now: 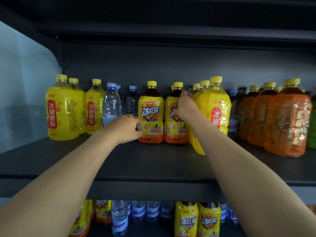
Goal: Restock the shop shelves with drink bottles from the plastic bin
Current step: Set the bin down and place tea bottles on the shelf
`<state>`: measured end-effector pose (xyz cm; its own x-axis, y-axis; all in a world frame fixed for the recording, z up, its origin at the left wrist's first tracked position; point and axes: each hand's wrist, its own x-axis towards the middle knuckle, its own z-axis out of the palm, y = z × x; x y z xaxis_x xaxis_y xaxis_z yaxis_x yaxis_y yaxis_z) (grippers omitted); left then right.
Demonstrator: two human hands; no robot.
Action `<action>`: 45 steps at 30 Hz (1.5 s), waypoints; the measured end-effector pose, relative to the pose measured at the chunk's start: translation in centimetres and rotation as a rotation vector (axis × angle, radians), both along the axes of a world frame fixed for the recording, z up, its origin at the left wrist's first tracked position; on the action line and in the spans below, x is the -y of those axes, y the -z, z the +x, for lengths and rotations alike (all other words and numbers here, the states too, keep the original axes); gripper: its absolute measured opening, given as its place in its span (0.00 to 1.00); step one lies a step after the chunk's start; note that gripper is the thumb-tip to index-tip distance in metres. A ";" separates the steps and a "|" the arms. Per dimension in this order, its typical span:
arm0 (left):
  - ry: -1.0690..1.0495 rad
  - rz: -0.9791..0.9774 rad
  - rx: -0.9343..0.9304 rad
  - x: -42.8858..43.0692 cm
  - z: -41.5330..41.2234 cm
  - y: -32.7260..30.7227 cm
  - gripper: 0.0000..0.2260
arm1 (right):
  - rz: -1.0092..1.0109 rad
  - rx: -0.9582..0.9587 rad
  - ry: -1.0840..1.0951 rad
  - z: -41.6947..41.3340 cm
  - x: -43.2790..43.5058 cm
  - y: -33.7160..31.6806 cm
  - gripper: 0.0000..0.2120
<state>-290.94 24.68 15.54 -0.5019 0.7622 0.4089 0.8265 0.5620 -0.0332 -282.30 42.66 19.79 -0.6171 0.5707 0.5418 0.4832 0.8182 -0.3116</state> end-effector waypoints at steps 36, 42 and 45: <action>-0.460 0.053 -0.047 11.8 19.6 2.4 0.13 | -0.872 -0.324 -0.764 15.1 6.4 7.8 0.12; -0.685 0.026 0.025 14.7 29.2 5.3 0.12 | -1.003 -0.198 -0.956 20.0 8.4 9.2 0.20; -0.783 0.002 0.057 16.8 34.4 6.2 0.12 | -1.036 -0.107 -1.022 22.2 10.7 10.2 0.18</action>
<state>-256.54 7.92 9.37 -0.9132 0.1768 0.3671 0.1897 0.9818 -0.0008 -260.11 31.91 9.60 -0.9687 0.0726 0.2372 -0.2218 0.1752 -0.9592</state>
